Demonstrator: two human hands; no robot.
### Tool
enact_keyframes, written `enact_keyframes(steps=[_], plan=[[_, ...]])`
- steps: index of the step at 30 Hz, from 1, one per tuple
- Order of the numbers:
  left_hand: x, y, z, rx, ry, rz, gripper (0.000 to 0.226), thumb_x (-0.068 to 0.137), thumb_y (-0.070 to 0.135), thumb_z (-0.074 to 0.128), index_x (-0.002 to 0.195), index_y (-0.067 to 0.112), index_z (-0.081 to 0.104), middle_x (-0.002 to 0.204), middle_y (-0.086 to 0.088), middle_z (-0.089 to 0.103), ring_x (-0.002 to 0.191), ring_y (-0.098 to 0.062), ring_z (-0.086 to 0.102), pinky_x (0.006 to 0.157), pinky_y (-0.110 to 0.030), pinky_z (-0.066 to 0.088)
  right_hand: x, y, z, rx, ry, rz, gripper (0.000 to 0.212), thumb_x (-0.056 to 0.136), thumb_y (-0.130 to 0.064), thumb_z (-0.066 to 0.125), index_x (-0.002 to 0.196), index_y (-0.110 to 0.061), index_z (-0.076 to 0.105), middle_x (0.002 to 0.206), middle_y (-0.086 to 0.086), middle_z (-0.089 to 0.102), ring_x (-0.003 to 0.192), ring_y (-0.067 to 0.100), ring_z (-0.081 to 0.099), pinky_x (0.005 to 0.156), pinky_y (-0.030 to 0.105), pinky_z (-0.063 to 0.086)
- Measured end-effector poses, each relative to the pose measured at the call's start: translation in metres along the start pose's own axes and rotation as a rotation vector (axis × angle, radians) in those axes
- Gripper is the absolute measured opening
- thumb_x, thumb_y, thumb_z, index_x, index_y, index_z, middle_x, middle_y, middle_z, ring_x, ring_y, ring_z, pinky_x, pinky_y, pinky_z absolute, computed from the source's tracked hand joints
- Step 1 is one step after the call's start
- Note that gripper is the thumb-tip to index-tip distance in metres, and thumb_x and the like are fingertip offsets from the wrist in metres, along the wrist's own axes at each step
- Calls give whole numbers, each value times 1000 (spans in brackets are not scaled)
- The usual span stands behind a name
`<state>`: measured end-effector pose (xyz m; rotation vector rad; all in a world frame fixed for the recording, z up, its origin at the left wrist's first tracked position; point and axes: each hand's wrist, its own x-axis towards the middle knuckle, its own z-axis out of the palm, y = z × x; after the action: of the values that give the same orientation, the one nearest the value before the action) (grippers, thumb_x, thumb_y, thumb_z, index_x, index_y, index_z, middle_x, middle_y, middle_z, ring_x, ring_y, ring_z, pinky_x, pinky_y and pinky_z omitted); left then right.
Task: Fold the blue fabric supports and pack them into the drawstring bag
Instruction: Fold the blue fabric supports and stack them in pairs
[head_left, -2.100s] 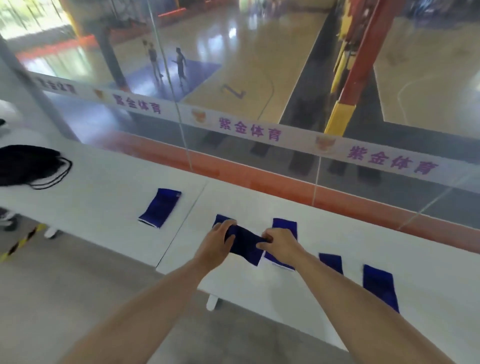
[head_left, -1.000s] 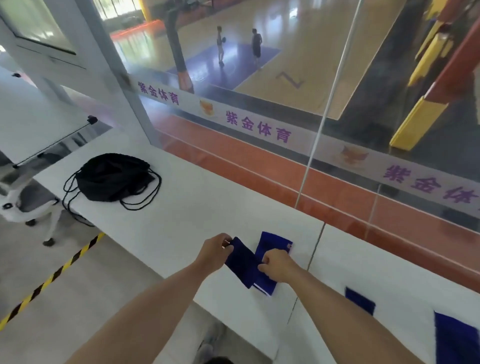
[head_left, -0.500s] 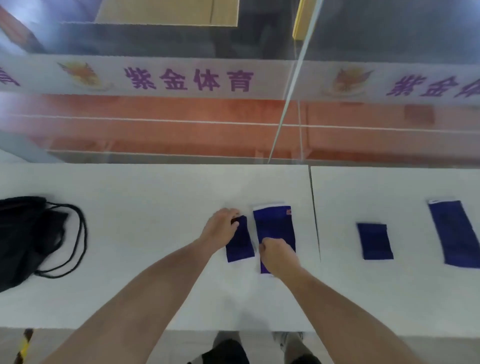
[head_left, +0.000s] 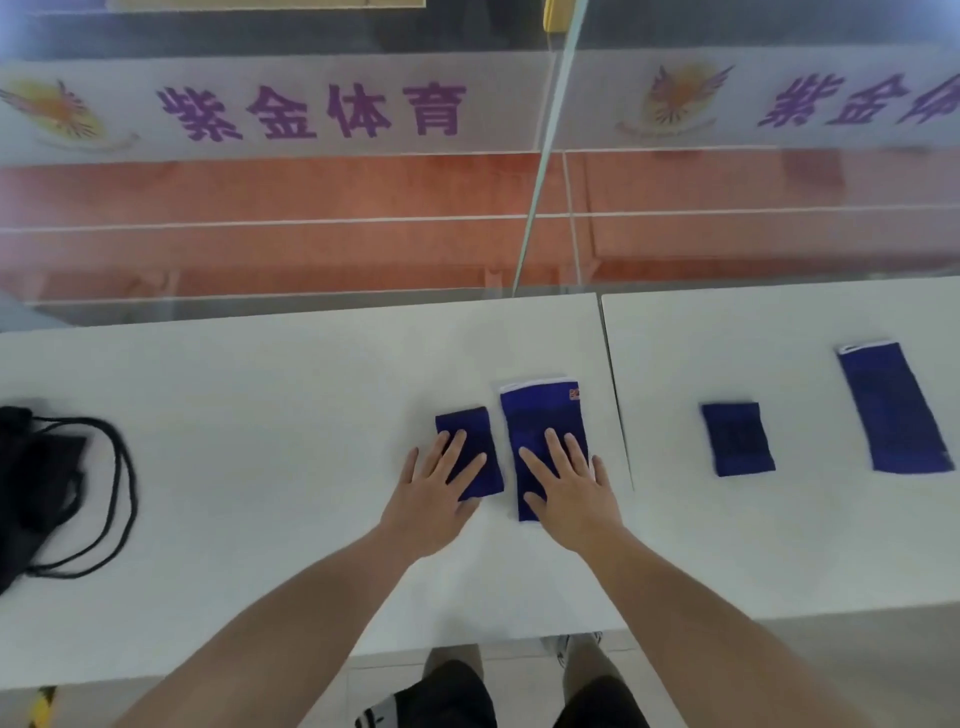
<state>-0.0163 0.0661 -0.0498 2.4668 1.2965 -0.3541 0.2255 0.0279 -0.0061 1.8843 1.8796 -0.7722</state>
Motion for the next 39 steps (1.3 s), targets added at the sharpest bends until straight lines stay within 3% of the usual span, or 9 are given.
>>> enact_keyframes(steps=[7, 11, 13, 16, 20, 25, 31, 34, 39], plan=[[28, 24, -15, 19, -19, 102, 62, 99, 59, 29, 156, 36, 21, 168, -3, 3, 154, -26, 0, 121, -55, 13, -2, 38, -7, -3, 13, 13, 63, 104, -50, 32, 158, -38, 2, 168, 1, -10, 155, 26, -6, 125, 48, 8], [43, 42, -36, 6, 3, 95, 55, 99, 53, 32, 145, 26, 47, 162, -5, 29, 149, -29, 22, 121, -53, 17, -8, 58, -23, 40, 157, 7, 43, 101, -25, 52, 143, -22, 47, 150, 5, 43, 136, 26, 42, 113, 36, 34], [49, 55, -47, 97, 75, 170, 42, 99, 40, 34, 119, 19, 65, 131, -6, 60, 123, -29, 52, 113, -47, 32, -19, 71, -37, 76, 209, 54, 35, 91, -4, 55, 123, -18, 60, 122, 2, 57, 108, 23, 56, 95, 32, 44], [59, 85, -76, 167, 86, 210, 36, 99, 30, 32, 85, 18, 63, 85, -2, 64, 80, -26, 57, 85, -40, 42, -38, 97, -55, 168, 213, 137, 22, 91, 0, 52, 106, -13, 59, 105, 5, 62, 87, 26, 60, 72, 32, 46], [81, 145, -118, 149, 29, 164, 41, 105, 32, 29, 85, 17, 62, 83, -1, 64, 77, -24, 58, 79, -42, 46, -59, 149, -68, 203, 204, 220, 14, 101, -26, 52, 104, -12, 56, 96, 3, 64, 82, 26, 62, 62, 32, 42], [106, 238, -142, 10, -57, 90, 36, 103, 21, 32, 77, 13, 56, 66, 1, 52, 54, -18, 44, 68, -37, 38, -80, 230, -75, 217, 123, 229, 11, 97, -23, 45, 94, -19, 55, 101, 6, 67, 85, 27, 61, 72, 34, 47], [150, 342, -121, 0, -206, -27, 25, 98, 25, 43, 86, 18, 63, 72, 3, 53, 78, -24, 57, 74, -37, 49, -94, 322, -68, 286, 46, 239, 29, 93, -38, 43, 101, -18, 61, 102, 4, 65, 87, 25, 60, 74, 34, 48], [169, 360, -100, 52, -188, -31, 23, 100, 13, 44, 102, 10, 66, 95, -5, 67, 88, -28, 64, 76, -40, 54, -96, 348, -61, 324, 46, 249, 28, 90, -40, 41, 97, -19, 59, 100, 5, 66, 90, 26, 64, 80, 37, 54], [191, 380, -53, -50, -126, -22, 40, 96, 36, 51, 132, 20, 50, 129, 1, 46, 119, -23, 46, 97, -37, 42, -97, 387, -34, 389, 27, 290, 20, 90, -36, 42, 86, -21, 54, 89, 2, 64, 82, 23, 62, 77, 35, 54]])
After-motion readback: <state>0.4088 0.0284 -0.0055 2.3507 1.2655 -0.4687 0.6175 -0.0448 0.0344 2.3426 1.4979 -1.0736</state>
